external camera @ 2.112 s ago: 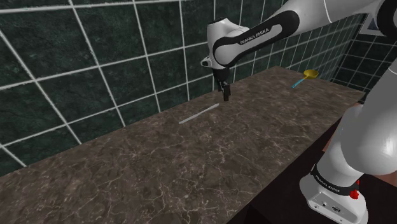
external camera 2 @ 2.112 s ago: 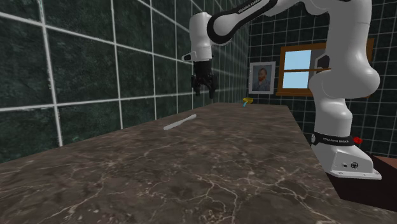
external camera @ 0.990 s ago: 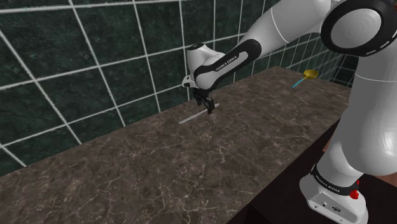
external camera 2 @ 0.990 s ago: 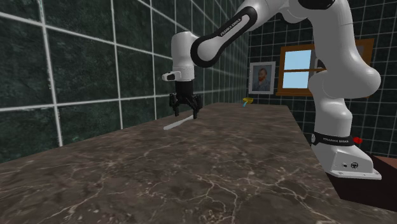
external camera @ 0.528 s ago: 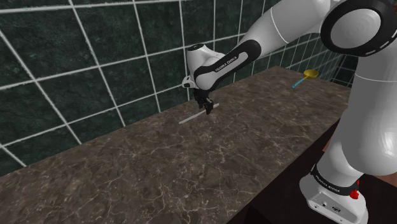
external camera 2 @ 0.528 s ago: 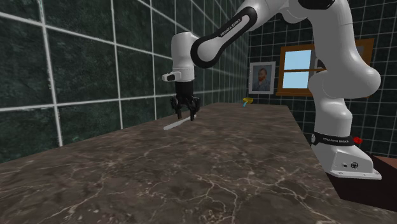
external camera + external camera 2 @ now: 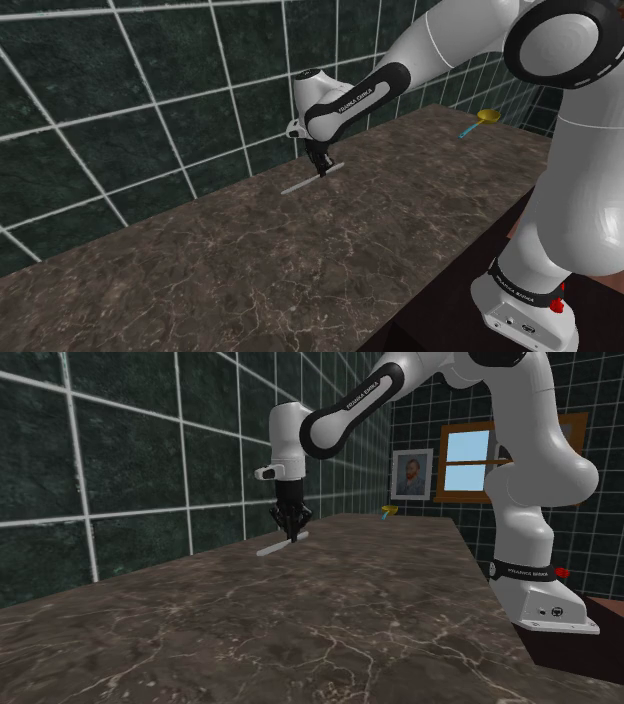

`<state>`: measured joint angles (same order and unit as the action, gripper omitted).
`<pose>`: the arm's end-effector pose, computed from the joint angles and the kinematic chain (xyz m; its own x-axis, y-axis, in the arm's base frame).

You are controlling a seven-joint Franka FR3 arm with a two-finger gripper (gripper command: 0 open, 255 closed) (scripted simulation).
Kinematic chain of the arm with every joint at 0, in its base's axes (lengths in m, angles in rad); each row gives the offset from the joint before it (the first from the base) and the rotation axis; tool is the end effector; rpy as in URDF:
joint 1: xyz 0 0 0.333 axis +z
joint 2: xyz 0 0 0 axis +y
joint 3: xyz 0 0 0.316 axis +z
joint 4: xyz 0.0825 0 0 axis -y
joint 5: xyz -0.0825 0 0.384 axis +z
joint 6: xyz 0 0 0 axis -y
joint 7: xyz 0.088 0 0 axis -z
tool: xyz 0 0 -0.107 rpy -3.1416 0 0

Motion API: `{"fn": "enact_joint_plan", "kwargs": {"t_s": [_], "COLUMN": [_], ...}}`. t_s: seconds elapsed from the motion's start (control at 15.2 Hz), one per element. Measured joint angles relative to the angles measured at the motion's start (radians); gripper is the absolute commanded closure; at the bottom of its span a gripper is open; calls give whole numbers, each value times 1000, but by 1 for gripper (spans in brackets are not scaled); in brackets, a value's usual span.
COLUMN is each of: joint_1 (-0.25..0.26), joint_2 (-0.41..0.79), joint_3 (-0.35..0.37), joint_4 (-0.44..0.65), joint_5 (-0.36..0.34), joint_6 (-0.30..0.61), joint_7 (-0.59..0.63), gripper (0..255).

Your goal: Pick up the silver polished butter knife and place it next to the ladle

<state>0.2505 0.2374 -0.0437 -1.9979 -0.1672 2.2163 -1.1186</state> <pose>0.5822 0.1174 0.3408 0.1430 0.9800 -0.1385 0.9896 -0.1390 0.0379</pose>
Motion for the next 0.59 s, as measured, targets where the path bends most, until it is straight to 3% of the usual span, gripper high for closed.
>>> {"fn": "enact_joint_plan", "kwargs": {"t_s": [0.59], "joint_1": [0], "joint_2": [-47], "joint_3": [1], "joint_4": [38], "joint_5": [7], "joint_6": [-83], "joint_7": [-14], "gripper": [255]}}
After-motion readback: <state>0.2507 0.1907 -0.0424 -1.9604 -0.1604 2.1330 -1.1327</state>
